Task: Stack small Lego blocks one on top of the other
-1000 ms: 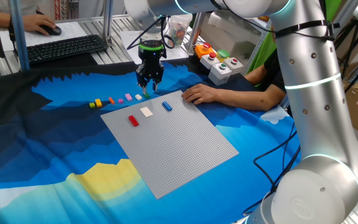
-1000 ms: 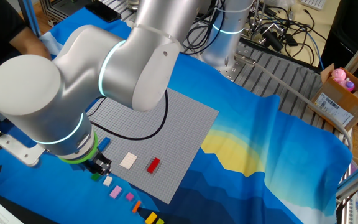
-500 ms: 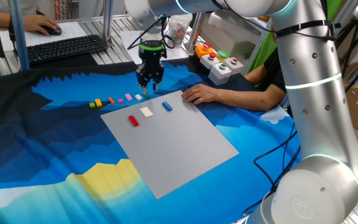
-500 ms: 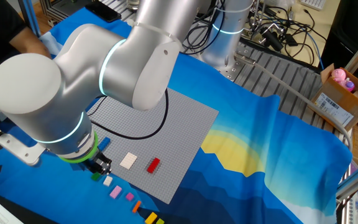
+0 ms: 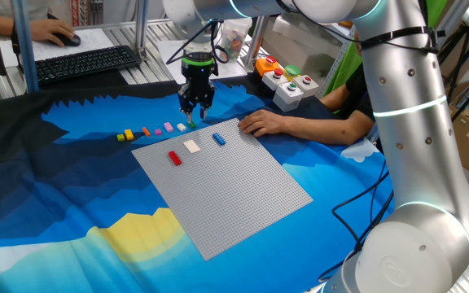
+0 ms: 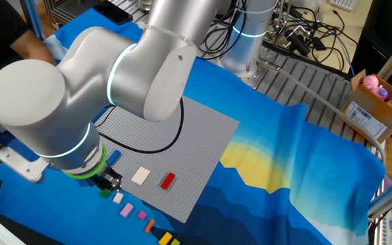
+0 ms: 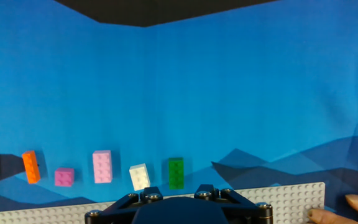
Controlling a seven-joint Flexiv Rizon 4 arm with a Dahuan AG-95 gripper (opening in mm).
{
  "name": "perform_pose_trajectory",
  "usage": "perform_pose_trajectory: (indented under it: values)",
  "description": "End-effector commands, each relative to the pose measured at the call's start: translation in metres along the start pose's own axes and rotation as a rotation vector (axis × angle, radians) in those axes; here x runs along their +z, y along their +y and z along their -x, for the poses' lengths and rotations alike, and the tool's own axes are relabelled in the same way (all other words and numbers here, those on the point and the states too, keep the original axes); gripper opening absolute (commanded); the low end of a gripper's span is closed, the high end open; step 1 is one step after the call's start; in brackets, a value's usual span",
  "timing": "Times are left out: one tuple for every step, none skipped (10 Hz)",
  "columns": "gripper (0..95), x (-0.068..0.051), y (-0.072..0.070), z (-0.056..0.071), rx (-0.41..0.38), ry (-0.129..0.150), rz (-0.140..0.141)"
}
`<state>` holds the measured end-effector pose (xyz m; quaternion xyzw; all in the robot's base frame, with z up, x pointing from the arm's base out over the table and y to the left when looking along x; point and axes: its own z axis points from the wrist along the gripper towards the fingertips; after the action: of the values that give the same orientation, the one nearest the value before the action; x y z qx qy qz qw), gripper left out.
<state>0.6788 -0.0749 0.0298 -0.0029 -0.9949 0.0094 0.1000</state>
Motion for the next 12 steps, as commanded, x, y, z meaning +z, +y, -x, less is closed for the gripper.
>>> perform_pose_trajectory:
  values:
    - [38.0, 0.0000, 0.0000, -0.0004, -0.001, -0.001, 0.000]
    - [38.0, 0.0000, 0.0000, -0.0004, -0.001, -0.001, 0.000]
    - [38.0, 0.0000, 0.0000, -0.0004, -0.001, -0.001, 0.000]
    - [38.0, 0.0000, 0.0000, -0.0004, -0.001, -0.001, -0.001]
    - [38.0, 0.0001, 0.0000, -0.0004, -0.001, -0.002, -0.001]
    - [38.0, 0.0007, 0.0002, -0.0001, -0.002, -0.002, 0.000]
    - [38.0, 0.0023, 0.0009, 0.0006, -0.002, -0.003, 0.001]
    - [38.0, 0.0026, 0.0010, 0.0007, -0.002, -0.003, 0.001]
    - [38.0, 0.0031, 0.0012, 0.0009, -0.004, -0.006, 0.003]
    - [38.0, 0.0034, 0.0014, 0.0010, -0.005, -0.005, 0.005]
    - [38.0, 0.0035, 0.0015, 0.0010, -0.007, -0.004, 0.007]
    - [38.0, 0.0037, 0.0015, 0.0011, -0.010, -0.005, 0.008]
